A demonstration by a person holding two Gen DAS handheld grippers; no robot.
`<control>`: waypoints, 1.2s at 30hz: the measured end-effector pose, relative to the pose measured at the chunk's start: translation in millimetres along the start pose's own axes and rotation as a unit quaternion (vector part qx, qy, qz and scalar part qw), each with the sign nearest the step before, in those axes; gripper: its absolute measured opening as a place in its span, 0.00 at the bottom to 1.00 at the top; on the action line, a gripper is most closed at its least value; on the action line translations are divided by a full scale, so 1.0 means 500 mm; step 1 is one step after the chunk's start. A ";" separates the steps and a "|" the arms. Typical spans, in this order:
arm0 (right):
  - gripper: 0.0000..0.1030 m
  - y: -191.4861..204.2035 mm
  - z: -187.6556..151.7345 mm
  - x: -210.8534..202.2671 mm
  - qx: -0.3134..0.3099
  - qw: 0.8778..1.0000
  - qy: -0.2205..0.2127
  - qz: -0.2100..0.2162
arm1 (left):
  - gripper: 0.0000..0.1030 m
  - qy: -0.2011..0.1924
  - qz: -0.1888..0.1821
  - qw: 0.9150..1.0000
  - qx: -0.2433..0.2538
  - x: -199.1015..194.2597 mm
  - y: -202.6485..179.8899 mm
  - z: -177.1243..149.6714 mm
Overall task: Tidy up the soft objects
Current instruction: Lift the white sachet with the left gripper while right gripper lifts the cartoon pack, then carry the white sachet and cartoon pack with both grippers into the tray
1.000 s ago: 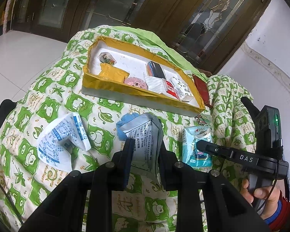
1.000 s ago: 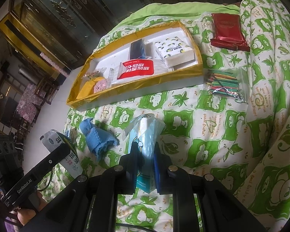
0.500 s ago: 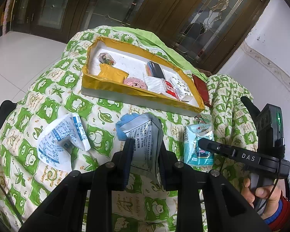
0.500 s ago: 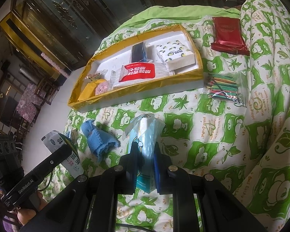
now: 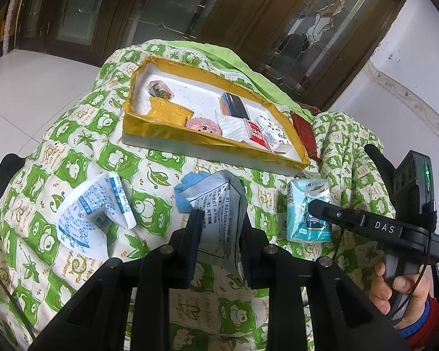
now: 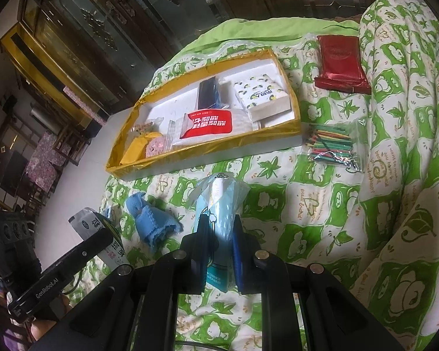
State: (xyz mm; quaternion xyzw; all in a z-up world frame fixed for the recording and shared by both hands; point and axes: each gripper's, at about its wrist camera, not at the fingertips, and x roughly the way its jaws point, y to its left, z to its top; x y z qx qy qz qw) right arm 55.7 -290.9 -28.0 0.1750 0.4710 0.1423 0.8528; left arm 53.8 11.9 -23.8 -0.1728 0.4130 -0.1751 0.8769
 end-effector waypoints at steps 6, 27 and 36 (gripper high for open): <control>0.15 -0.001 0.007 -0.008 -0.001 1.000 -0.009 0.000 | 0.23 -0.001 0.000 1.000 0.006 -0.001 -0.004 0.007; 0.15 -0.022 0.053 -0.048 0.016 0.999 -0.042 0.002 | 0.23 -0.009 0.005 0.999 0.039 -0.012 -0.036 0.048; 0.15 -0.022 0.090 -0.058 0.027 0.999 -0.037 0.019 | 0.23 -0.012 0.005 0.998 0.056 -0.018 -0.053 0.087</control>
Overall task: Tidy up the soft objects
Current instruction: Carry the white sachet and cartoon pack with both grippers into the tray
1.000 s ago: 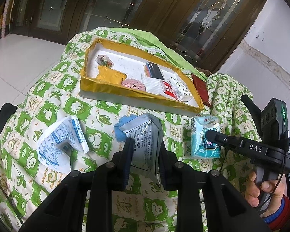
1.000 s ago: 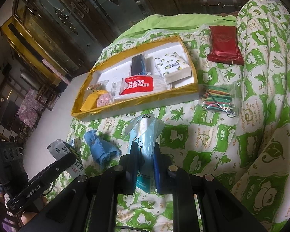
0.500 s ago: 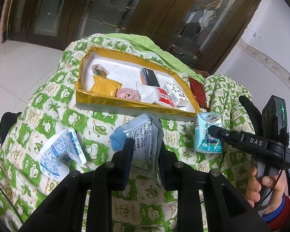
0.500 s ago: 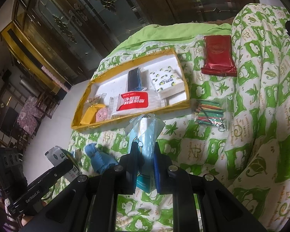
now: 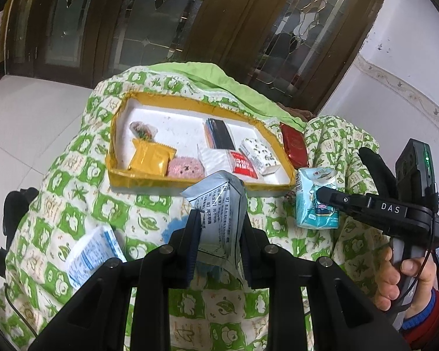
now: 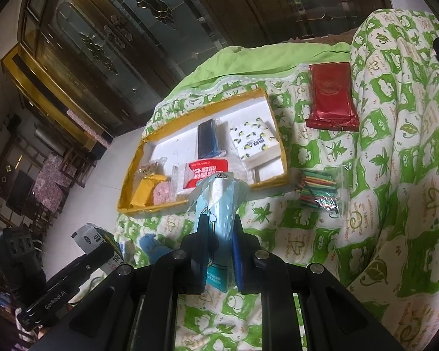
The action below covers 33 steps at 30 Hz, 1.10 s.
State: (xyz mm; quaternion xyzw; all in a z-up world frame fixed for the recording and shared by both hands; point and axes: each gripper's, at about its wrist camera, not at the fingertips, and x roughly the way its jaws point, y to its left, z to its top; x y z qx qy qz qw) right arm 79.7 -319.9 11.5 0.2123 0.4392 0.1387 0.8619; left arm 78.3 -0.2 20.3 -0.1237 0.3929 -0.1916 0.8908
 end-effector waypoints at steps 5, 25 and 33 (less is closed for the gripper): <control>0.15 0.003 0.034 0.001 -0.002 1.000 0.009 0.002 | 0.23 -0.002 0.005 1.000 0.011 -0.002 -0.004 0.028; 0.15 0.024 0.208 0.096 -0.023 0.999 -0.004 -0.034 | 0.24 0.014 0.030 0.999 0.013 0.099 0.028 0.180; 0.15 0.014 0.281 0.177 -0.017 0.999 0.004 -0.052 | 0.24 0.031 0.034 0.999 0.014 0.174 0.040 0.223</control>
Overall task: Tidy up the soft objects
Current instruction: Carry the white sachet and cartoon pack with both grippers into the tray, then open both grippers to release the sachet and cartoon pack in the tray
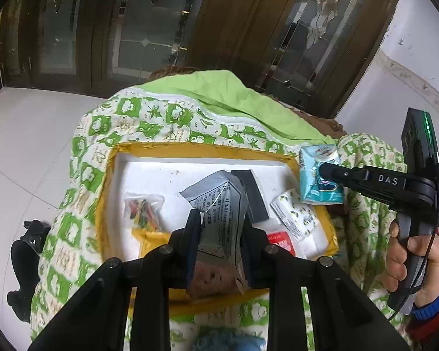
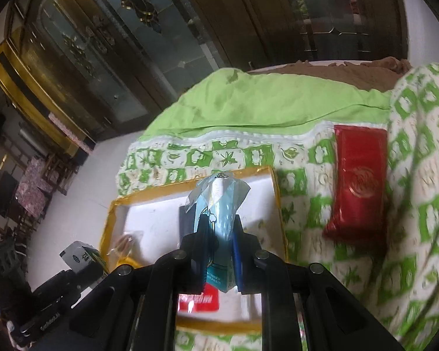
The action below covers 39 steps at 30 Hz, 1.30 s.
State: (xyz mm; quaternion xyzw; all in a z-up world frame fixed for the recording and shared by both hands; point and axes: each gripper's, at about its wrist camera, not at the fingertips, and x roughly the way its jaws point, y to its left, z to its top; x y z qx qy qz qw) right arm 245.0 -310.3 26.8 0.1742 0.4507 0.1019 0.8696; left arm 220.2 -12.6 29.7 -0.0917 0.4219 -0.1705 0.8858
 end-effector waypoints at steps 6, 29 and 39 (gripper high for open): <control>0.15 0.011 0.005 0.073 -0.014 0.999 0.029 -0.020 | 0.24 0.020 0.007 1.000 0.004 0.063 0.006 0.020; 0.44 0.022 -0.007 0.136 -0.031 0.999 0.029 -0.018 | 0.62 0.052 0.030 0.998 0.004 0.146 0.013 0.016; 0.66 -0.003 -0.037 0.070 0.032 0.999 -0.006 0.019 | 0.82 0.010 0.027 1.000 -0.010 0.051 0.009 -0.015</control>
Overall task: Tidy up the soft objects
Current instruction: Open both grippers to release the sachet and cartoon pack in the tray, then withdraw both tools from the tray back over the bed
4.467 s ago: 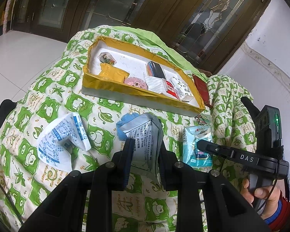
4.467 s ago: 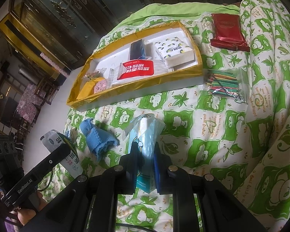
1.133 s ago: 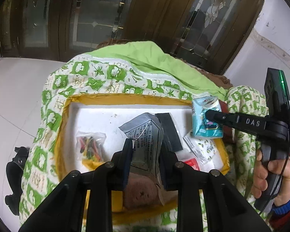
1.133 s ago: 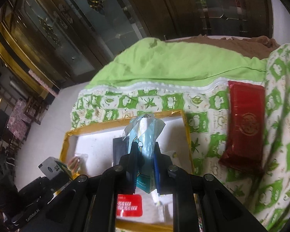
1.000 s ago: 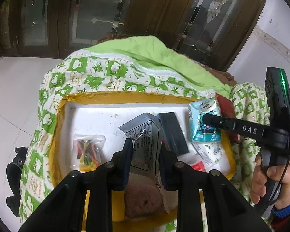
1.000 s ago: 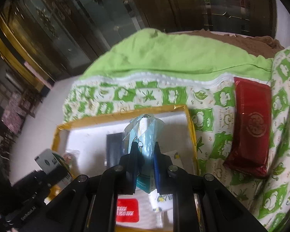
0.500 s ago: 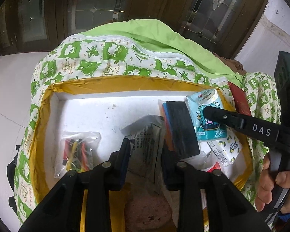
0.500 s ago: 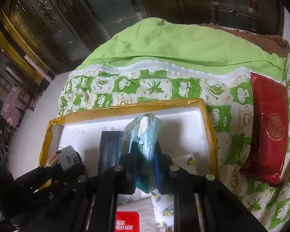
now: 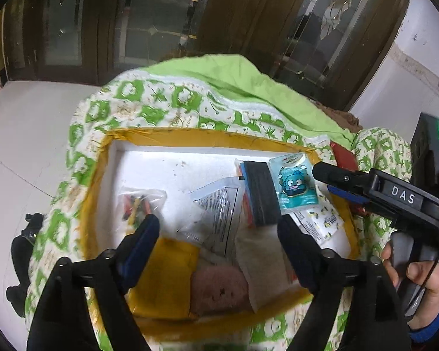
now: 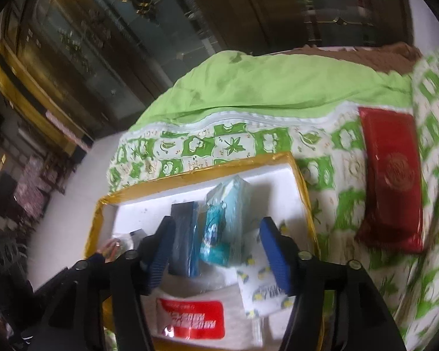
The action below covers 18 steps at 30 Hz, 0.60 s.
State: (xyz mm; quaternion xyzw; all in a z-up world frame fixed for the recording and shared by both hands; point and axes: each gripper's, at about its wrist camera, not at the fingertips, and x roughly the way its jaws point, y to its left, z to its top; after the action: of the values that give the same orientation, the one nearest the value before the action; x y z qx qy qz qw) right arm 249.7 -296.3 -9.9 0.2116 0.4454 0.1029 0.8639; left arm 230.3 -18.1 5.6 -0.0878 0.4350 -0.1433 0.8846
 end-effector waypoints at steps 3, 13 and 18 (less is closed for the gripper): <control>0.66 -0.014 -0.020 -0.013 0.040 0.999 0.007 0.031 | 0.82 -0.015 -0.002 1.000 0.000 -0.041 0.001 -0.019; 0.67 -0.006 -0.102 -0.043 0.073 0.992 0.043 0.094 | 0.86 -0.054 0.038 0.998 -0.020 -0.182 0.054 -0.135; 0.67 0.005 -0.134 -0.059 0.064 0.991 0.048 0.104 | 0.87 -0.059 0.047 0.995 -0.061 -0.219 0.093 -0.192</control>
State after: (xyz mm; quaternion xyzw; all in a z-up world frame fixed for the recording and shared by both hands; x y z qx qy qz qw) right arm 178.3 -286.4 -21.7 0.3064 0.4673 0.1731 0.8110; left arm 98.8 58.8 15.7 -0.1294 0.3935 -0.0697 0.9075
